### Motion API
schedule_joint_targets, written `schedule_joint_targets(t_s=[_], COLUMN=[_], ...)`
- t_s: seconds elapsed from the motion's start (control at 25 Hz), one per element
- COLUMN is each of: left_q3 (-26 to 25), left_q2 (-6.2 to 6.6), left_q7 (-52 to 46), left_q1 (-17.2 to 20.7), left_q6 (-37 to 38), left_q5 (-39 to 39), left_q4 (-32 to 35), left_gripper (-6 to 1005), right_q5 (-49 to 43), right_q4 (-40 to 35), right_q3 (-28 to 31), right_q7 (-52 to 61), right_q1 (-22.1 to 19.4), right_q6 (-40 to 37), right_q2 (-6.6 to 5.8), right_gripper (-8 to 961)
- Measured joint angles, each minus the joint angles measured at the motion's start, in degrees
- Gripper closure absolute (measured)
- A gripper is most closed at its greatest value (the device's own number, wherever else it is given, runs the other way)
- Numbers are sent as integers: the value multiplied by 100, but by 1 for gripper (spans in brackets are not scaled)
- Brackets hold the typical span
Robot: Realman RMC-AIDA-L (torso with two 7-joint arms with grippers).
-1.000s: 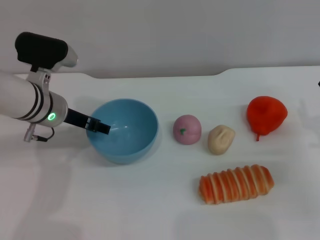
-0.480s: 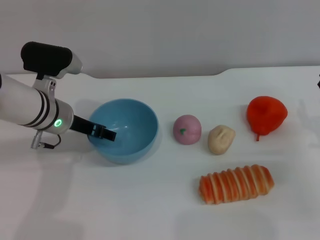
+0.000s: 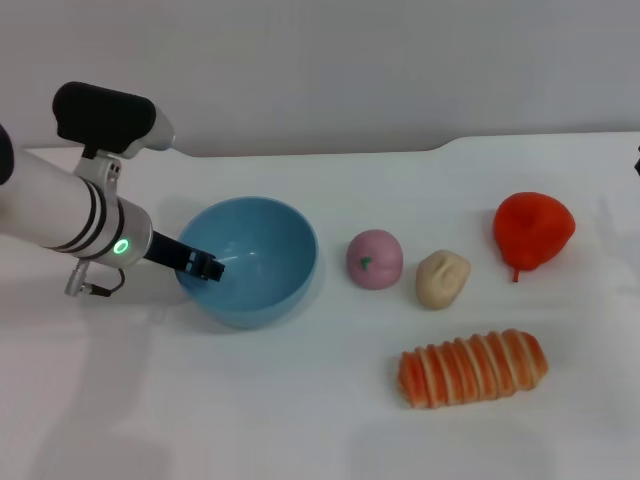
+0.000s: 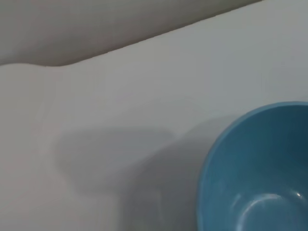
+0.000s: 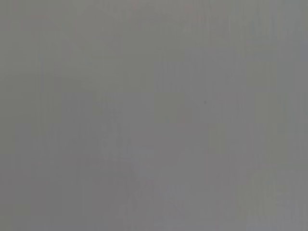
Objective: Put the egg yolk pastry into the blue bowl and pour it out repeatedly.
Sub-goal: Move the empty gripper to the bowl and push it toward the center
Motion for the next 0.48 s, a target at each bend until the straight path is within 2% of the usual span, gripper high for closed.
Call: schedule_joint_targets(t_s=[0.16, 0.48], left_q3=[170, 196], left_q2=[1, 13], left_q7=[7, 8], left_q1=[0, -75], left_q6=[68, 30], left_q5=[2, -7], left_q4=[-22, -80], left_gripper=[515, 830], right_q5=[0, 10], right_q4=[1, -2], right_q3=[10, 22], right_q7=[-1, 5], right_q1=[0, 8], right_q6=[0, 0], right_q2=[0, 0], right_gripper=[377, 376])
